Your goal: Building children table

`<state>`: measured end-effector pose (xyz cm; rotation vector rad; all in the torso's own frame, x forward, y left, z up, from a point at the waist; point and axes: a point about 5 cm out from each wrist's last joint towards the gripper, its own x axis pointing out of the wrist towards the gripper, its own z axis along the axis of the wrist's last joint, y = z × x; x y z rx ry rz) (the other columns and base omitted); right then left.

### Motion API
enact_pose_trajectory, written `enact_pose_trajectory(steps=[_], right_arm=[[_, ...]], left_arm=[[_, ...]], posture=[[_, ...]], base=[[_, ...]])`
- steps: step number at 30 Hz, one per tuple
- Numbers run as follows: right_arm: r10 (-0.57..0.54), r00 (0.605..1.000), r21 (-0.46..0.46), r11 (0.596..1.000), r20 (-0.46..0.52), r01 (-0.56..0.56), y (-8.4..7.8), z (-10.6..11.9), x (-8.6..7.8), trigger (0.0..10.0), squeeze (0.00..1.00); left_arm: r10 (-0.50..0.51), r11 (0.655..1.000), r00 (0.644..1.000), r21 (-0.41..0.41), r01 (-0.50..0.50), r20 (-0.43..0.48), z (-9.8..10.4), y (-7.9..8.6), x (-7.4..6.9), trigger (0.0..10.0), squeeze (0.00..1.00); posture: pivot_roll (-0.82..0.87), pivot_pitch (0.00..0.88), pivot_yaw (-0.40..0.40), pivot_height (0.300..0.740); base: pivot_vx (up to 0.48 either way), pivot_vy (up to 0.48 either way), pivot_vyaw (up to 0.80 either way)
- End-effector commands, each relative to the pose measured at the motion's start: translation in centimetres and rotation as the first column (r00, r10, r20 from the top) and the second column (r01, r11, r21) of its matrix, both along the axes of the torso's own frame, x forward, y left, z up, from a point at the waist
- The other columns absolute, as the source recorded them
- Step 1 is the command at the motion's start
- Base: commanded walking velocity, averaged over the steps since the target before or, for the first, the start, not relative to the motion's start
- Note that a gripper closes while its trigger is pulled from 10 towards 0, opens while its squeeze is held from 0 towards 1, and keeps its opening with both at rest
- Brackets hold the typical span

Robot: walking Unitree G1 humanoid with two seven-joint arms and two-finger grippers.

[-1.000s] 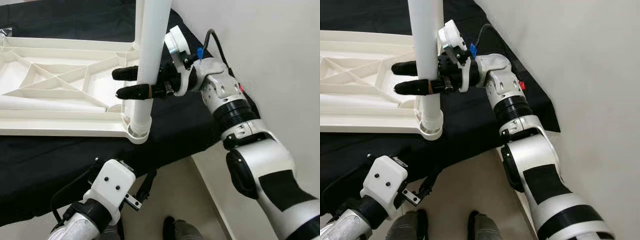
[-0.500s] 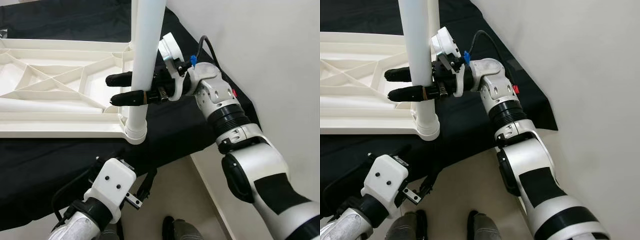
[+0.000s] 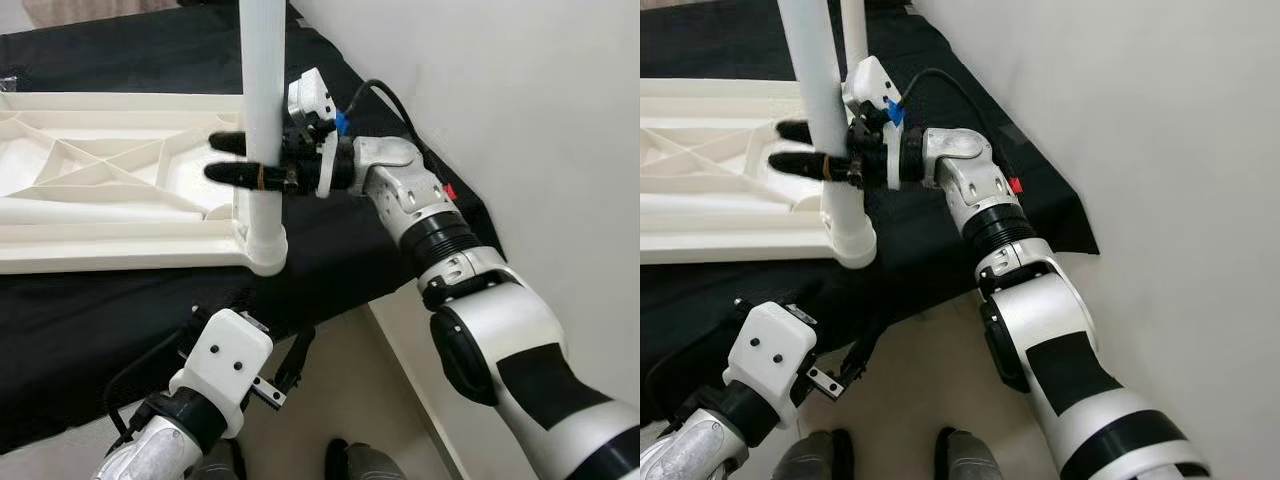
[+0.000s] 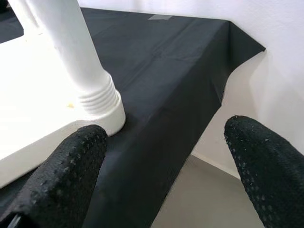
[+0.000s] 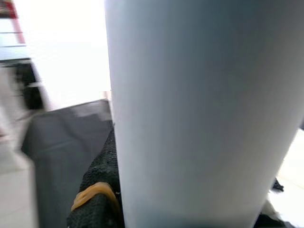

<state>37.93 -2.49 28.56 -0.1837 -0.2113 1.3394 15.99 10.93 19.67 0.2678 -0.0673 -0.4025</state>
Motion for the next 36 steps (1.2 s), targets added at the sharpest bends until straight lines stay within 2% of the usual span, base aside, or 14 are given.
enact_pose_trajectory(steps=[1, 2, 4, 11, 13, 17, 19, 22, 24, 25, 28, 31, 35, 36], right_arm=[[-0.171, 0.981, -0.115, 0.98, -0.086, 0.161, -1.3, -3.2, 1.0, 0.0, 0.0], [-0.171, 0.981, -0.115, 0.98, -0.086, 0.161, -1.3, -3.2, 1.0, 0.0, 0.0], [-0.3, 0.949, -0.104, 0.951, -0.095, 0.29, -2.0, -3.5, 1.7, 0.0, 0.0], [-0.453, 0.883, -0.112, 0.89, -0.123, 0.442, -2.8, -4.2, 2.5, 0.0, 0.0], [-0.549, 0.822, -0.087, 0.836, -0.151, 0.542, -3.5, -4.2, 3.0, 0.0, 0.0], [-0.583, 0.795, -0.078, 0.811, -0.165, 0.579, -3.7, -4.3, 3.2, 0.0, 0.0], [-0.672, 0.71, -0.031, 0.73, -0.21, 0.683, -4.7, -4.1, 3.7, 0.0, 0.0], [-0.701, 0.675, -0.016, 0.696, -0.228, 0.718, -5.0, -4.1, 3.8, 0.0, 0.0], [-0.758, 0.599, 0.001, 0.62, -0.259, 0.785, -5.7, -4.3, 4.1, 0.0, 0.0], [-0.758, 0.599, 0.001, 0.62, -0.259, 0.785, -5.7, -4.3, 4.1, 0.0, 0.0], [-0.811, 0.512, 0.019, 0.529, -0.284, 0.848, -6.3, -4.5, 4.2, 0.0, 0.0], [-0.829, 0.479, 0.022, 0.494, -0.287, 0.869, -6.6, -4.6, 4.3, 0.0, 0.0], [-0.892, 0.332, 0.015, 0.344, -0.306, 0.939, -7.7, -4.9, 4.5, 0.0, 0.0], [-0.892, 0.332, 0.015, 0.344, -0.306, 0.939, -7.7, -4.9, 4.5, 0.0, 0.0]], left_arm=[[0.013, 1.0, 1.0, 0.004, -0.013, -0.012, -0.4, 0.1, 0.1, 10.0, 0.0], [0.013, 1.0, 1.0, 0.004, -0.013, -0.012, -0.4, 0.1, 0.1, 10.0, 0.0], [0.022, 1.0, 1.0, 0.011, -0.022, -0.005, -0.3, 0.4, 0.3, 10.0, 0.0], [0.03, 0.999, 1.0, 0.015, -0.03, 0.002, -0.2, 0.5, 0.5, 10.0, 0.0], [0.031, 0.999, 1.0, 0.013, -0.031, 0.006, -0.2, 0.5, 0.5, 10.0, 0.0], [0.031, 0.999, 1.0, 0.013, -0.031, 0.007, -0.2, 0.5, 0.5, 10.0, 0.0], [0.029, 0.999, 1.0, 0.015, -0.029, 0.01, -0.2, 0.5, 0.5, 10.0, 0.0], [0.028, 0.999, 1.0, 0.016, -0.028, 0.011, -0.1, 0.5, 0.6, 10.0, 0.0], [0.03, 0.999, 0.999, 0.019, -0.03, 0.016, -0.1, 0.6, 0.7, 10.0, 0.0], [0.03, 0.999, 0.999, 0.019, -0.03, 0.016, -0.1, 0.6, 0.7, 10.0, 0.0], [0.028, 0.999, 0.999, 0.022, -0.029, 0.022, 0.0, 0.7, 0.8, 10.0, 0.0], [0.027, 0.999, 0.999, 0.022, -0.028, 0.023, 0.0, 0.7, 0.9, 10.0, 0.0], [0.027, 0.999, 0.999, 0.024, -0.027, 0.023, 0.0, 0.8, 0.9, 10.0, 0.0], [0.027, 0.999, 0.999, 0.024, -0.027, 0.023, 0.0, 0.8, 0.9, 10.0, 0.0]], posture=[[0.13, 0.246, -0.101, 0.74], [0.13, 0.246, -0.101, 0.74], [0.13, 0.247, -0.101, 0.74], [0.13, 0.244, -0.099, 0.74], [0.13, 0.239, -0.098, 0.74], [0.13, 0.239, -0.098, 0.74], [0.13, 0.234, -0.1, 0.74], [0.13, 0.234, -0.1, 0.74], [0.13, 0.232, -0.095, 0.74], [0.13, 0.232, -0.095, 0.74], [0.13, 0.234, -0.092, 0.74], [0.13, 0.234, -0.092, 0.74], [0.13, 0.24, -0.093, 0.74], [0.13, 0.24, -0.093, 0.74]], base=[[0.0, 0.0, 0.0], [0.0, 0.0, 0.0], [0.0, 0.0, 0.0], [0.0, 0.0, 0.0], [0.0, 0.0, 0.0], [0.0, 0.0, 0.0], [0.0, 0.0, 0.0], [0.0, 0.0, 0.0], [0.0, 0.0, 0.0], [0.0, 0.0, 0.0], [0.0, 0.0, 0.0], [0.0, 0.0, 0.0], [0.0, 0.0, 0.0], [0.0, 0.0, 0.0]])
